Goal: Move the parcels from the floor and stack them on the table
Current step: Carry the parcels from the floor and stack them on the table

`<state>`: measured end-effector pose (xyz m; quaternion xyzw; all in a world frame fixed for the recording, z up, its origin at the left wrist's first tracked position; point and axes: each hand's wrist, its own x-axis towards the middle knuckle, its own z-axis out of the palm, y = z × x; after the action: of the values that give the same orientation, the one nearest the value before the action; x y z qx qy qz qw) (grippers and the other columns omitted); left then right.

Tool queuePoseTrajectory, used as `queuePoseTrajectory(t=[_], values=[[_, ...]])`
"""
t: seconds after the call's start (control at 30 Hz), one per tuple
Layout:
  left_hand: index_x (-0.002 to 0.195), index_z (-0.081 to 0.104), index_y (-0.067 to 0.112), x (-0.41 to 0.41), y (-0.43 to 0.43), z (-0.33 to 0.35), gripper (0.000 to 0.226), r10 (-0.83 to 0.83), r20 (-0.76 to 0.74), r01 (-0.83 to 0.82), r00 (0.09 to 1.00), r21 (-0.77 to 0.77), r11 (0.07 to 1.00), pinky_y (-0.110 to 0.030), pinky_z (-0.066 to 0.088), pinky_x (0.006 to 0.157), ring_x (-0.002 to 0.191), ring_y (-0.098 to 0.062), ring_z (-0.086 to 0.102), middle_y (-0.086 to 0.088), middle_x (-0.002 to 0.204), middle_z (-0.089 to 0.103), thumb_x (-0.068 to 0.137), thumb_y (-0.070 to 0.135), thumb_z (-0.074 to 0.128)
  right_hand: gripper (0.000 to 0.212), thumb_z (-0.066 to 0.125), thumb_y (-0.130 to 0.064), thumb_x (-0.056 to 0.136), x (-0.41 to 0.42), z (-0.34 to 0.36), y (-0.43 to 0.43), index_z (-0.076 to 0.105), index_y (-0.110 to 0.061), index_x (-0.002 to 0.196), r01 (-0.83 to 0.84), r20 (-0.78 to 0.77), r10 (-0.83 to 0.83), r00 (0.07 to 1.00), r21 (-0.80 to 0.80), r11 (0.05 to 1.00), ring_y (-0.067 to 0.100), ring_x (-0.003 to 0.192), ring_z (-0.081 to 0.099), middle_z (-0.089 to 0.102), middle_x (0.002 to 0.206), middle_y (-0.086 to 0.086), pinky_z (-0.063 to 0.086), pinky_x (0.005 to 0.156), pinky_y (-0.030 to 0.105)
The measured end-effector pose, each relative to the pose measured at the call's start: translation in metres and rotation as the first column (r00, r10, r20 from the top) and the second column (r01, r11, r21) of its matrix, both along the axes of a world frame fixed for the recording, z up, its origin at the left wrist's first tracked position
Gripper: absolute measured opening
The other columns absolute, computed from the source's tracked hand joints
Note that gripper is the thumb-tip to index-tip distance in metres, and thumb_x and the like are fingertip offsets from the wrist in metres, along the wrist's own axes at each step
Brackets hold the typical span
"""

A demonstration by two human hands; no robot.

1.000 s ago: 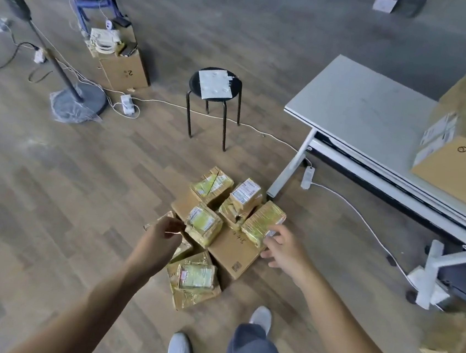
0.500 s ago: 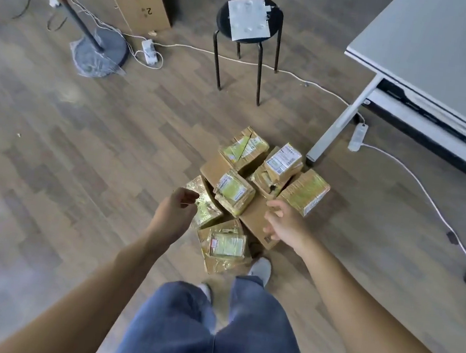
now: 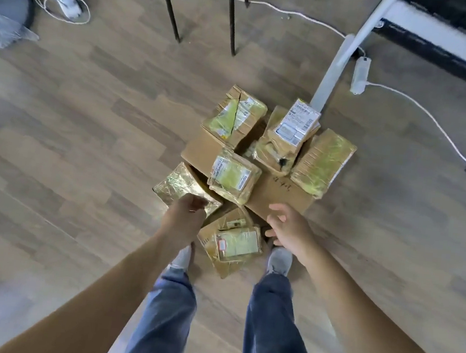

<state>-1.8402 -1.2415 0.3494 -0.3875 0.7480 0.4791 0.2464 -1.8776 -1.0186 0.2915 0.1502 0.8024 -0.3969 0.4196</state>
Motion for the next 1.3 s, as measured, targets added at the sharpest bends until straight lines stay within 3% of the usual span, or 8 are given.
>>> queuePoseTrajectory(t=[0.17,0.27,0.7,0.87,0.93,1.07,1.17,1.3], values=[[0.097,0.064,0.019,-0.002,-0.025,-0.08,0.027,-0.207,0.051,0.206,0.977,0.027,0.978,-0.041,0.053,0.088,0.096,-0.026,0.06,0.0,0.098,0.061,0.086,0.003,0.045,0.028,0.049,-0.031,0.097,0.024,-0.077,-0.03,0.053,-0.029,0.124,0.108,0.009,-0.108,0.994,0.021,0.994,0.016,0.092,0.067,0.063,0.111,-0.001,0.052,0.066,0.03],[0.096,0.063,0.02,-0.001,-0.025,-0.126,0.027,-0.292,0.083,0.288,0.953,0.056,0.956,-0.035,0.053,0.079,0.088,-0.024,0.061,0.001,0.098,0.062,0.086,0.007,0.042,0.029,0.051,-0.025,0.097,0.043,-0.119,-0.037,0.055,-0.018,0.125,0.117,-0.039,-0.114,0.993,0.068,0.991,0.008,0.086,0.061,0.065,0.112,0.004,0.046,0.067,0.015],[0.133,0.042,0.011,0.059,0.027,-0.322,0.046,-0.281,0.333,0.261,0.9,0.105,0.96,-0.032,0.047,0.066,0.075,-0.023,0.056,-0.018,0.11,0.06,0.089,0.017,0.055,0.055,0.055,-0.02,0.093,0.119,-0.262,0.007,0.038,-0.016,0.144,0.116,0.053,-0.136,0.989,0.28,0.953,0.027,0.127,0.048,0.046,0.142,0.011,0.039,0.098,0.03],[0.135,0.037,0.017,0.069,0.04,-0.349,0.056,-0.123,0.418,0.02,0.9,0.243,0.97,-0.035,0.057,0.059,0.094,-0.03,0.062,-0.013,0.115,0.055,0.086,0.001,0.057,0.035,0.058,-0.021,0.087,0.129,-0.291,0.01,0.046,-0.026,0.12,0.239,0.127,-0.252,0.959,0.113,0.965,0.006,0.075,0.062,0.063,0.099,-0.003,0.046,0.061,0.02],[0.127,0.041,0.018,0.073,0.045,-0.348,0.054,-0.054,0.367,-0.053,0.929,0.274,0.96,-0.038,0.059,0.06,0.093,-0.032,0.064,-0.011,0.107,0.059,0.082,-0.005,0.061,0.033,0.063,-0.021,0.084,0.132,-0.291,0.015,0.05,-0.024,0.114,0.341,0.073,-0.347,0.935,0.083,0.936,0.002,0.068,0.058,0.061,0.095,-0.004,0.041,0.051,0.014],[0.117,0.041,0.029,0.075,0.048,-0.332,0.066,-0.068,0.194,0.024,0.979,0.221,0.975,-0.045,0.059,0.075,0.088,-0.027,0.067,-0.009,0.102,0.063,0.07,-0.007,0.071,0.041,0.072,-0.026,0.079,0.135,-0.274,0.036,0.044,-0.034,0.108,0.436,0.009,-0.437,0.899,0.046,0.899,0.009,0.096,0.054,0.054,0.112,-0.004,0.041,0.07,0.023],[0.104,0.04,0.032,0.07,0.058,-0.315,0.061,-0.073,0.094,0.057,0.993,0.166,0.984,-0.037,0.059,0.066,0.083,-0.02,0.067,-0.004,0.099,0.066,0.069,-0.006,0.071,0.048,0.075,-0.019,0.076,0.132,-0.254,0.051,0.047,-0.043,0.107,0.441,-0.045,-0.443,0.896,-0.036,0.897,0.007,0.103,0.058,0.06,0.113,-0.009,0.045,0.085,0.028],[0.111,0.046,0.027,0.057,0.075,-0.294,0.056,-0.071,0.033,0.066,0.997,0.135,0.989,-0.031,0.057,0.064,0.081,-0.02,0.068,-0.001,0.097,0.069,0.07,-0.001,0.071,0.049,0.075,-0.017,0.078,0.124,-0.235,0.068,0.051,-0.046,0.11,0.474,-0.092,-0.482,0.871,-0.096,0.875,-0.011,0.084,0.062,0.067,0.099,-0.021,0.044,0.066,0.008]])
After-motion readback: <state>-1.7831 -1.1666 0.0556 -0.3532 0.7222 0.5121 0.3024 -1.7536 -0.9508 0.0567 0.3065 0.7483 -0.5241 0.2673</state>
